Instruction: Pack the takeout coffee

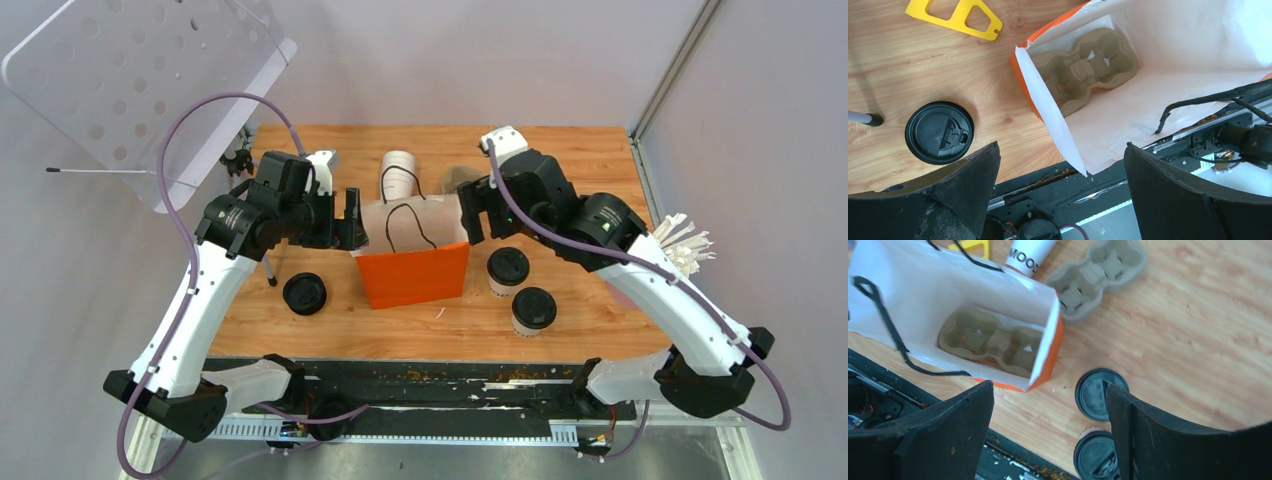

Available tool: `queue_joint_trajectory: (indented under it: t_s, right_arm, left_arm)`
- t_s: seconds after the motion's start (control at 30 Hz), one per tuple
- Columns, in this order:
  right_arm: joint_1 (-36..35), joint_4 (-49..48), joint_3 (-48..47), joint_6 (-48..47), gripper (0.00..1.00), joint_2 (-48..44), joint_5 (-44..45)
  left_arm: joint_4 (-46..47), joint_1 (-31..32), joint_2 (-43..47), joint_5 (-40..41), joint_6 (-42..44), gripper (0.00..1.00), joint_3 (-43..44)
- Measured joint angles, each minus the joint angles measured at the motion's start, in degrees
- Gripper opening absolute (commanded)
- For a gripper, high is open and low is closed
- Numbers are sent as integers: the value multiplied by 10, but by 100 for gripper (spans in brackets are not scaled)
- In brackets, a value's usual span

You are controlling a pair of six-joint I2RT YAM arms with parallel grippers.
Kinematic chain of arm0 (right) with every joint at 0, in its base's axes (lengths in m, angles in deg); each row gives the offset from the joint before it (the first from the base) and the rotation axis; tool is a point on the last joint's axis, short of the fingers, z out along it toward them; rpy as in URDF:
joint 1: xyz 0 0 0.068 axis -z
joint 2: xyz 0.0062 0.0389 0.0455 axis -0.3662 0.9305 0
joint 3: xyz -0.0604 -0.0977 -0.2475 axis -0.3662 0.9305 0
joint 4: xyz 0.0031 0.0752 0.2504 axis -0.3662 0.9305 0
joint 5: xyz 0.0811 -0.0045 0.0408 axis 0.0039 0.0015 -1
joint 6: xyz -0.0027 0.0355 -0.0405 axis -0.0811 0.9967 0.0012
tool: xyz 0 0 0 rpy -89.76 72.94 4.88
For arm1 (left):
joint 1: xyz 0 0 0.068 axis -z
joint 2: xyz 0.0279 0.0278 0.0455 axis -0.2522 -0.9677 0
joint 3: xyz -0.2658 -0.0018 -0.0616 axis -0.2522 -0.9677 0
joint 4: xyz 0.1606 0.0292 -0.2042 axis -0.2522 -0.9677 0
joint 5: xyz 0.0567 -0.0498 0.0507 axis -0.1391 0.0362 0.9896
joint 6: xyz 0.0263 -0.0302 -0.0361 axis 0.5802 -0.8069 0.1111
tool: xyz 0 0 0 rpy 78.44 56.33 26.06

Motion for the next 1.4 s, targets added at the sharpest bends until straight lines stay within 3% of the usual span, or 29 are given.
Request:
queue_joint_trajectory:
  t_s: [0.1, 0.27, 0.47, 0.8, 0.83, 0.87, 1.07, 1.23, 1.4]
  right_arm:
    - [23, 27, 31, 43, 84, -32, -1]
    - [81, 54, 124, 119, 96, -63, -21]
    - [159, 62, 278, 167, 94, -92, -60]
    - [168, 85, 339, 251, 91, -126, -62]
    - [168, 83, 348, 254, 99, -137, -63]
    - [165, 80, 359, 255, 100, -152, -63]
    - [129, 67, 422, 266, 97, -226, -42]
    - [29, 61, 436, 301, 95, -229, 12]
    - [-7, 60, 454, 328, 95, -224, 62]
  left_arm:
    - [9, 0, 3, -2, -4, 100, -3]
    - [22, -1, 24, -6, -10, 99, -18]
    - [23, -1, 27, -21, -7, 97, -30]
    - [23, -1, 38, -23, -3, 97, -56]
    - [23, -1, 40, -23, -3, 97, -59]
    - [23, -1, 41, -23, -4, 97, -61]
    - [25, -1, 45, -30, -4, 97, -72]
    - [26, -1, 49, -37, -4, 97, -91]
    - [32, -1, 55, -45, -6, 97, -100]
